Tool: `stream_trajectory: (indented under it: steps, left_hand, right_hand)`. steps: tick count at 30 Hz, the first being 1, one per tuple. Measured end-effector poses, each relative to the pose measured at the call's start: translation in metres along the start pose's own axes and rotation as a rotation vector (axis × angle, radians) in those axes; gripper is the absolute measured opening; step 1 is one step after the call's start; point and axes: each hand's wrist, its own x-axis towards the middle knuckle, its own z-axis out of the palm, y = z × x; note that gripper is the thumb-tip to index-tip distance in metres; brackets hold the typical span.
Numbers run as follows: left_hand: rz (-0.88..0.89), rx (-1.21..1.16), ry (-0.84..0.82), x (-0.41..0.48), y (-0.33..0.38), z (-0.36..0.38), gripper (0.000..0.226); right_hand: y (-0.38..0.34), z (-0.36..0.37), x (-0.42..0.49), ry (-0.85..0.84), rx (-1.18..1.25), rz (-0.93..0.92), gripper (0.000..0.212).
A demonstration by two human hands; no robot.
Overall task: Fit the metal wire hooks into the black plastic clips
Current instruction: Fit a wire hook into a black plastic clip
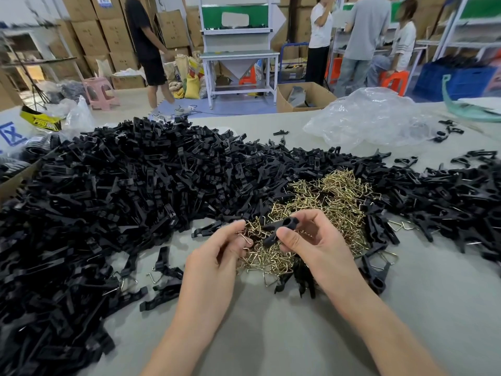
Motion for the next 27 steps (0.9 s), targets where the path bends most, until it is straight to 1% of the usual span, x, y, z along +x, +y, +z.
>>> stream_trajectory:
  steps: [4,7,9,11,13,16,20,23,27]
  left_hand:
    - [-0.091,-0.228,-0.025,0.001,0.005,-0.001,0.02]
    - [-0.171,-0.352,-0.075,0.001,0.007,0.003,0.022]
    - [-0.235,-0.46,-0.057,0.0,0.008,0.007,0.02]
    - [-0.278,-0.549,-0.017,-0.001,0.007,0.011,0.012]
    - [-0.302,-0.571,0.02,0.0,0.006,0.011,0.01]
    - [-0.341,-0.597,0.053,0.002,0.004,0.008,0.016]
    - [-0.387,-0.666,0.012,0.001,0.008,0.008,0.016]
    - [-0.404,-0.714,0.012,0.0,0.01,0.011,0.019]
    - [-0.402,-0.699,0.037,-0.003,0.011,0.012,0.01]
  right_hand:
    - [0.001,0.001,0.0,-0.05,0.025,-0.009,0.027]
    - [0.001,0.002,-0.001,-0.096,-0.039,-0.04,0.029]
    - [0.0,0.003,-0.002,-0.116,-0.052,-0.058,0.027]
    - [-0.002,0.003,-0.002,-0.129,-0.06,-0.073,0.029]
    - [-0.003,0.002,-0.002,-0.135,-0.056,-0.075,0.03]
    - [-0.002,0.003,-0.002,-0.15,-0.056,-0.069,0.028]
    - [0.001,0.01,-0.005,-0.194,-0.004,-0.075,0.035]
    - [0.003,0.013,-0.006,-0.203,-0.005,-0.074,0.035]
    - [0.003,0.014,-0.008,-0.194,-0.029,-0.081,0.037]
